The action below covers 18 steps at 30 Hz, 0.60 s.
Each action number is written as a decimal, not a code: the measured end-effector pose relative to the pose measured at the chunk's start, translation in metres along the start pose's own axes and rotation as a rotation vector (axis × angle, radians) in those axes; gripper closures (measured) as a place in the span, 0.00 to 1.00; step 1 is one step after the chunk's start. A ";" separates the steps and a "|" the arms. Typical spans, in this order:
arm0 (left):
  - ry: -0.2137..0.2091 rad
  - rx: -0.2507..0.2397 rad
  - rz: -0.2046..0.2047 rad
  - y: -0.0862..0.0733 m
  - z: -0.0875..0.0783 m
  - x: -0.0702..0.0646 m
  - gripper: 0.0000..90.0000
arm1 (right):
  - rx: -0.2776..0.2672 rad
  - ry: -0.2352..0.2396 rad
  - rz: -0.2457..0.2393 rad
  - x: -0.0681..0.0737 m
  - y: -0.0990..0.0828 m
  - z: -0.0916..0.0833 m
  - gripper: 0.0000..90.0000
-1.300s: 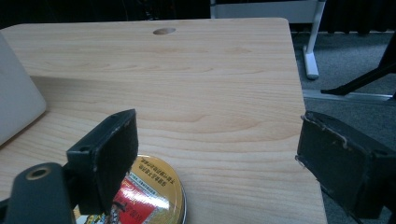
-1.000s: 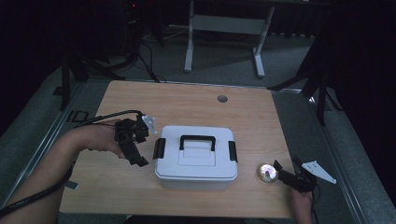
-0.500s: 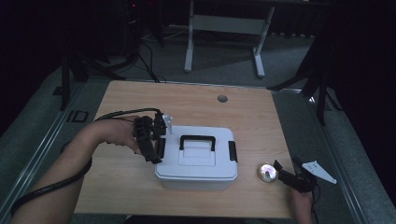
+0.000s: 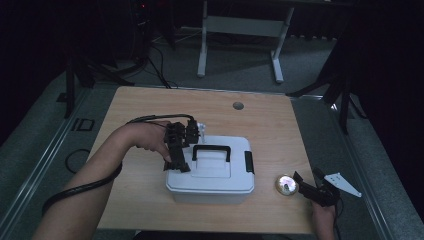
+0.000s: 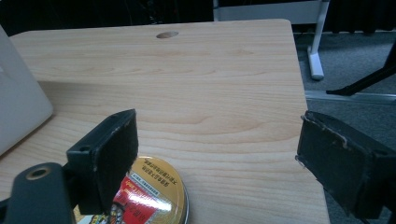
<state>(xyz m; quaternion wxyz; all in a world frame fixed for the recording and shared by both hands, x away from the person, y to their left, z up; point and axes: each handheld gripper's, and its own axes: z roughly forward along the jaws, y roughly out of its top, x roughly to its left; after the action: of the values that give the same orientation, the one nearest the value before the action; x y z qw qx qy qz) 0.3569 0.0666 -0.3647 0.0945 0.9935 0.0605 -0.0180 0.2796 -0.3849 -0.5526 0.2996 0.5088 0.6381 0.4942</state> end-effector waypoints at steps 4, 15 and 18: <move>-0.004 0.002 0.018 0.008 0.002 0.001 0.21 | -0.002 0.002 0.002 0.000 0.000 0.000 0.13; 0.013 0.042 0.004 0.018 0.005 0.011 0.45 | 0.000 0.004 0.002 0.000 0.000 0.000 0.13; 0.016 0.042 -0.006 0.021 0.004 0.014 0.50 | 0.001 0.003 -0.002 0.000 0.000 0.000 0.13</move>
<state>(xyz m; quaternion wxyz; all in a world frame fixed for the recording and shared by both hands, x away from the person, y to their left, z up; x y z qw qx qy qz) 0.3737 0.0473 -0.3656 0.0730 0.9952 0.0640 -0.0116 0.2795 -0.3852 -0.5526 0.2987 0.5077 0.6392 0.4943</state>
